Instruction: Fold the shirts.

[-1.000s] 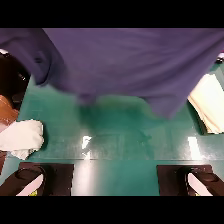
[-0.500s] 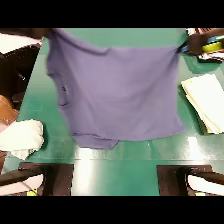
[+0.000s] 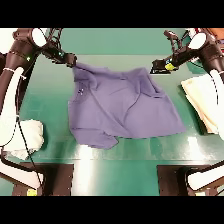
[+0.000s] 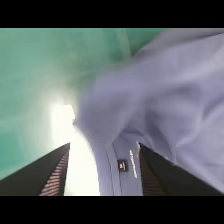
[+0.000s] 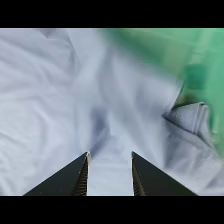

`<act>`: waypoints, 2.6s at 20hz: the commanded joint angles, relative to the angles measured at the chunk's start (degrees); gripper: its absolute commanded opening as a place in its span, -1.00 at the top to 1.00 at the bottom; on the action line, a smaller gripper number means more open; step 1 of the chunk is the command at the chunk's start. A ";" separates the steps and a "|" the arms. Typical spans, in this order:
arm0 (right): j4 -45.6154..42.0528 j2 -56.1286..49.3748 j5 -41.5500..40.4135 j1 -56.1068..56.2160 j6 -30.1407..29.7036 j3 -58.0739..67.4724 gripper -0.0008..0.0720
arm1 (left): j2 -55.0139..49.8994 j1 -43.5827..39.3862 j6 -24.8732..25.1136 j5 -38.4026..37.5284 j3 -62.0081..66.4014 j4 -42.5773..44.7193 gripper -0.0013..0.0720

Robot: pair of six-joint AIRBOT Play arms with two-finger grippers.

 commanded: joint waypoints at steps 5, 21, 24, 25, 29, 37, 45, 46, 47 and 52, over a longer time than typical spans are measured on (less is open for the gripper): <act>15.85 7.76 9.55 -10.16 -8.26 -5.53 0.11 | 8.35 8.00 1.86 -15.10 -9.07 -11.39 -0.40; 16.00 36.44 5.49 -17.86 -9.90 -39.32 0.11 | 42.21 9.25 -4.02 11.15 -78.51 -29.31 -0.40; 15.89 36.37 6.16 -17.86 -9.90 -39.32 0.11 | 41.59 8.07 -3.54 15.43 -78.62 -31.21 -0.39; 15.61 36.37 6.51 -17.86 -9.90 -39.32 0.11 | 41.44 6.97 -3.50 15.61 -78.62 -31.06 -0.39; 12.41 36.50 8.31 -18.40 -9.81 -40.11 0.11 | 41.46 4.85 -3.28 16.37 -78.60 -31.39 0.90; 0.33 45.68 8.28 -42.93 -8.90 -65.68 -0.49 | 43.10 4.85 -3.06 8.96 -69.75 -27.47 0.90; 9.18 37.03 -3.23 -47.01 -8.96 -76.30 -0.22 | 43.10 4.85 -3.06 8.59 -68.61 -27.71 0.90; 10.64 35.82 -5.22 -45.72 -9.01 -76.26 -0.22 | 43.10 4.85 -3.06 8.55 -68.61 -27.69 0.90; 12.59 34.82 -7.34 -44.30 -9.05 -76.15 -0.22 | 43.10 4.85 -3.06 8.24 -68.61 -27.69 0.90; 13.94 33.59 -10.47 -38.16 -9.42 -71.45 0.64 | 43.12 4.85 -3.13 7.96 -68.39 -27.58 0.90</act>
